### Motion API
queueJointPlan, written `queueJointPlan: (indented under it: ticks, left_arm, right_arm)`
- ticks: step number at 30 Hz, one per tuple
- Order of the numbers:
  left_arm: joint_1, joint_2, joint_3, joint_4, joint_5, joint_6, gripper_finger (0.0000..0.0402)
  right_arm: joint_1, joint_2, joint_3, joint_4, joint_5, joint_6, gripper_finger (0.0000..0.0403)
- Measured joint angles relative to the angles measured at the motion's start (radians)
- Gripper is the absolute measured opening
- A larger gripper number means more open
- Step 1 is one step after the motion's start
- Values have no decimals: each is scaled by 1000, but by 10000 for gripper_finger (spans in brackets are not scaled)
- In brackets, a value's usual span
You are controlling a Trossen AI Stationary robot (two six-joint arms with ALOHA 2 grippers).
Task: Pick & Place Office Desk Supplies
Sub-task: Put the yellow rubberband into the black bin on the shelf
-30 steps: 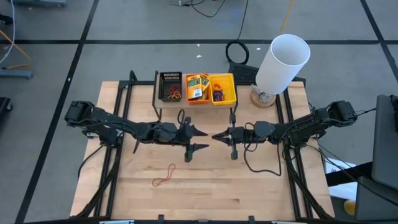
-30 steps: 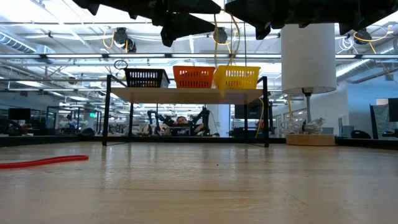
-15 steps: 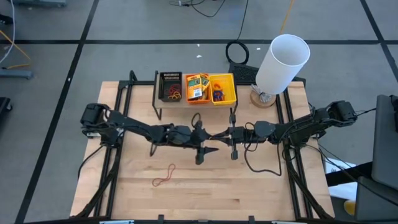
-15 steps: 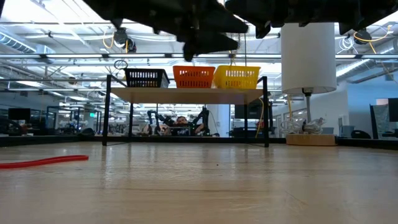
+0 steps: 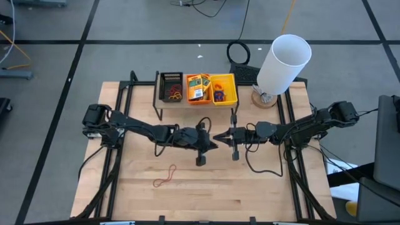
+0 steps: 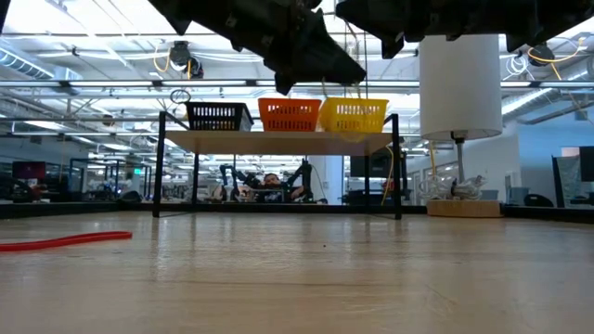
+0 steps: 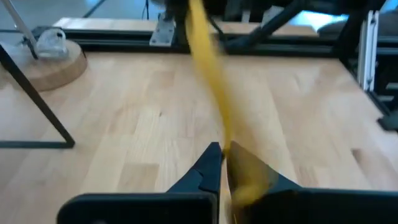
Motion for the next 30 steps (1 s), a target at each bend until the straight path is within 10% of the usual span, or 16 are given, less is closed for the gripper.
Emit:
queueJointPlan:
  ticks: [20,30]
  left_arm:
    - [-1,0,0,-36,-3,25,0]
    - [-16,-36,-1,-74,-42,56,0]
  right_arm:
    - [0,0,0,4,10,-52,222]
    - [0,0,0,10,87,-53,232]
